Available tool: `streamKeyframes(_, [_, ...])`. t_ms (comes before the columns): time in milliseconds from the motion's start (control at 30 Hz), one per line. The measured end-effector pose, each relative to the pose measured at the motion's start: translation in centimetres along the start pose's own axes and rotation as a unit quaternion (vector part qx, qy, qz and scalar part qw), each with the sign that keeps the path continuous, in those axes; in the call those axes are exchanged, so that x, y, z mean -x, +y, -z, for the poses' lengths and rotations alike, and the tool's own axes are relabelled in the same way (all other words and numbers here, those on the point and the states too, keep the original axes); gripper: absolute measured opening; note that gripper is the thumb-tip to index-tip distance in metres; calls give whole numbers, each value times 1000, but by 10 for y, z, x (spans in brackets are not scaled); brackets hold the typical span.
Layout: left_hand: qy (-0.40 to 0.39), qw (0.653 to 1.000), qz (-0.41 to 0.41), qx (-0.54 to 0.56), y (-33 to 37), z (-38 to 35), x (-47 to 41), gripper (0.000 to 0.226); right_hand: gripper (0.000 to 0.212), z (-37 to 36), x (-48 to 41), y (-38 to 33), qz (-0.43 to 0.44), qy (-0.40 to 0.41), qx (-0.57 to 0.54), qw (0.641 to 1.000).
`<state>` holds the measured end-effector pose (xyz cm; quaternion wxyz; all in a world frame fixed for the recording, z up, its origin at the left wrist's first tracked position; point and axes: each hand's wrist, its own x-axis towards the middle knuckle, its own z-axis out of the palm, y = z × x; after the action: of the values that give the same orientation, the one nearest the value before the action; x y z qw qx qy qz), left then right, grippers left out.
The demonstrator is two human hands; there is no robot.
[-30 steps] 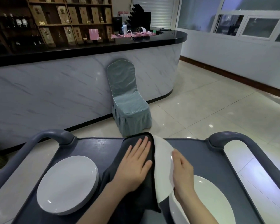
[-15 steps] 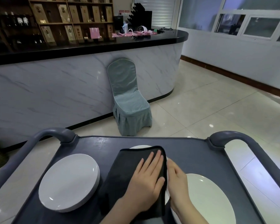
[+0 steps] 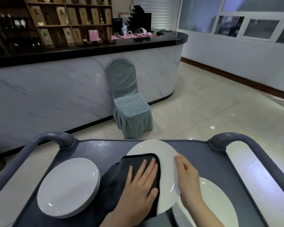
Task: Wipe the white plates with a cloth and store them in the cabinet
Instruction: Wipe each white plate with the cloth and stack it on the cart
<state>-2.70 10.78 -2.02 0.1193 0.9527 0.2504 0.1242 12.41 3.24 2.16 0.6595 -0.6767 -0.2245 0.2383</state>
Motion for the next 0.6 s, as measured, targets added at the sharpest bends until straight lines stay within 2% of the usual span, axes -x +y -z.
streamKeyframes(100, [63,998,-15,2,7,11,-23,63,26,-11,13,0,16,-71,23,997])
streamKeyframes(267, [110,993,0,30,-13,43,-57,56,27,-6,12,-10,76,-123,91,985])
streamKeyframes(333, [104,989,35,97,-28,55,-64,41,30,0,6,-19,118,-132,132,975])
streamKeyframes(433, [71,954,92,276,-47,64,-62,12,31,12,-4,-32,164,-146,181,959])
streamKeyframes(500, [77,944,101,304,-51,64,-58,10,27,17,-9,-37,184,-166,215,945])
streamKeyframes(600, [79,948,79,297,-45,67,-60,16,25,16,-11,-38,204,-178,251,929])
